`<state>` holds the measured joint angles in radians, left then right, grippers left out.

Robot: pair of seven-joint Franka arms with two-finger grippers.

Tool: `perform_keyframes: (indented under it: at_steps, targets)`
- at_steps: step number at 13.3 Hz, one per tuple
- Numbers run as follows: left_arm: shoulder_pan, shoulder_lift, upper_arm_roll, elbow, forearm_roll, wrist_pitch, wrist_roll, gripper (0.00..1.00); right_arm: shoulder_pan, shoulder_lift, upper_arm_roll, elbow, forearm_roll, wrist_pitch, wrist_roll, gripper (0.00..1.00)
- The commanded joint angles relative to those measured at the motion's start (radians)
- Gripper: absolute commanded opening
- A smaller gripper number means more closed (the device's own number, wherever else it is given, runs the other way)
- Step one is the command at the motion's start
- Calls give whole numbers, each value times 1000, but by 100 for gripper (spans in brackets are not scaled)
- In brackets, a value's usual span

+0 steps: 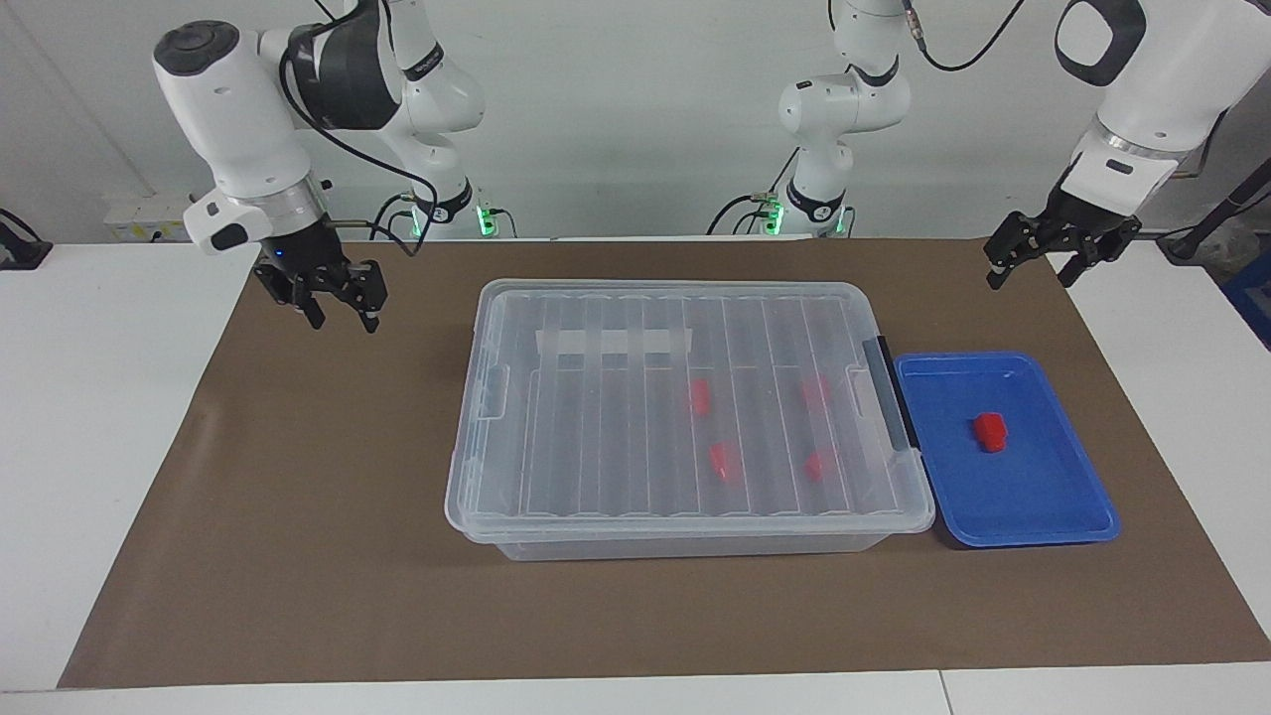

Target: Place red block in blue tray from box

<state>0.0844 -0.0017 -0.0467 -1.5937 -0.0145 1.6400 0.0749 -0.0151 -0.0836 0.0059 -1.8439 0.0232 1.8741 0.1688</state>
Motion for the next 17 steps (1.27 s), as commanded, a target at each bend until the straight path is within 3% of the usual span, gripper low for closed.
perform_keyframes:
  at_steps: [1,5,7,10,17]
  targets:
    - [6,-20,11,-17,16,-12,-13,100,-26,18,6,99,-6,-103,17,98]
    - [3,-20,11,-17,16,-12,-13,100,-26,90,9,285,-46,-228,15,99]
    - [5,-20,11,-17,16,-12,-13,100,-25,107,8,331,-48,-285,17,99]
    - [6,-20,11,-17,16,-12,-13,100,-40,71,8,282,-40,-348,3,100]
    - [5,-20,11,-17,18,-12,-13,100,-52,71,9,281,-29,-320,0,100]
